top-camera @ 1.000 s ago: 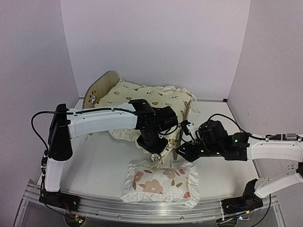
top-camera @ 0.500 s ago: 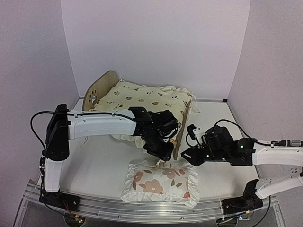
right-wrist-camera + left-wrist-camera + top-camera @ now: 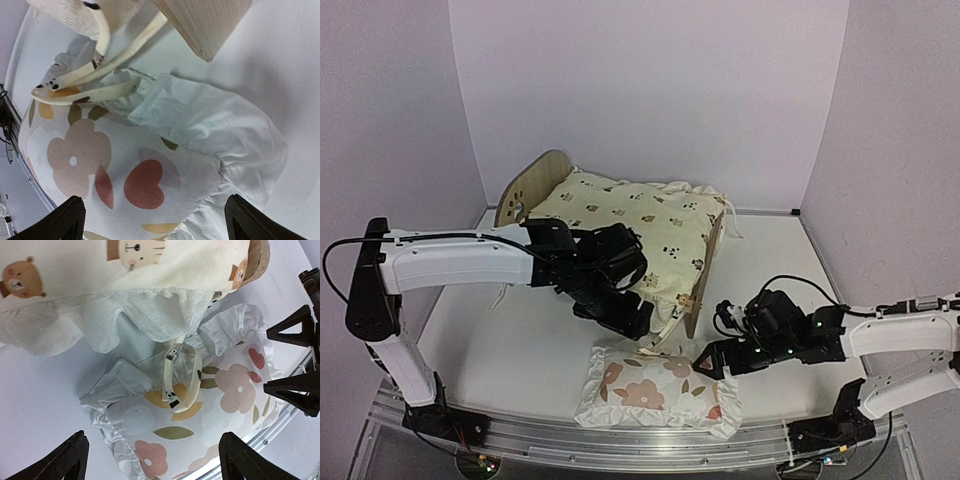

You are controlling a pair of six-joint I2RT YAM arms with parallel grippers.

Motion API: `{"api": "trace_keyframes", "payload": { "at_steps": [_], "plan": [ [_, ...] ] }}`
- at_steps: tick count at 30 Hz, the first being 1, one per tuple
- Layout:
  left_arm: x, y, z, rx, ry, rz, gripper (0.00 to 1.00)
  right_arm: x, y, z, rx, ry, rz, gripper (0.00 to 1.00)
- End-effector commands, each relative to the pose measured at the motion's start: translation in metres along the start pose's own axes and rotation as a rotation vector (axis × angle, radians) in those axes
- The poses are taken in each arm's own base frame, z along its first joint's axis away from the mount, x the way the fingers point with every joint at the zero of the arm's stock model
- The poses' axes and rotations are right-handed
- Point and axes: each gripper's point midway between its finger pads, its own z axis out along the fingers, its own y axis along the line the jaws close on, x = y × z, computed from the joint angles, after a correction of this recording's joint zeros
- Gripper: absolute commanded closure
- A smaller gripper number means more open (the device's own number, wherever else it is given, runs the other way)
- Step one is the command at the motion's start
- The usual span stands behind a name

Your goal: Set up the pet bed

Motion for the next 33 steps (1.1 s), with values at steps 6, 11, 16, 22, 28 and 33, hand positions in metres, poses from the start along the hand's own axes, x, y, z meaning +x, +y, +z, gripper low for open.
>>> {"api": "trace_keyframes", "payload": {
  "at_steps": [6,11,16,22,28,33],
  "plan": [
    [-0.018,0.020,-0.021,-0.004,-0.129,-0.059,0.08,0.030,0.020,0.021,-0.066,0.128,0.077,0.31],
    [-0.021,0.023,-0.027,-0.006,-0.155,-0.065,0.09,0.024,0.014,0.012,-0.050,0.063,0.054,0.85],
    [-0.023,0.027,-0.031,-0.006,-0.174,-0.074,0.11,0.013,0.006,-0.013,0.022,0.017,-0.008,1.00],
    [-0.023,0.031,-0.035,-0.014,-0.186,-0.074,0.14,-0.020,-0.028,-0.086,0.307,-0.109,-0.104,1.00],
    [-0.025,0.034,-0.036,-0.019,-0.203,-0.067,0.16,-0.073,-0.056,-0.185,0.615,-0.357,-0.166,1.00],
    [-0.025,0.043,-0.030,-0.056,-0.235,-0.059,0.18,-0.098,-0.067,-0.215,0.817,-0.441,-0.197,1.00]
  ]
}}
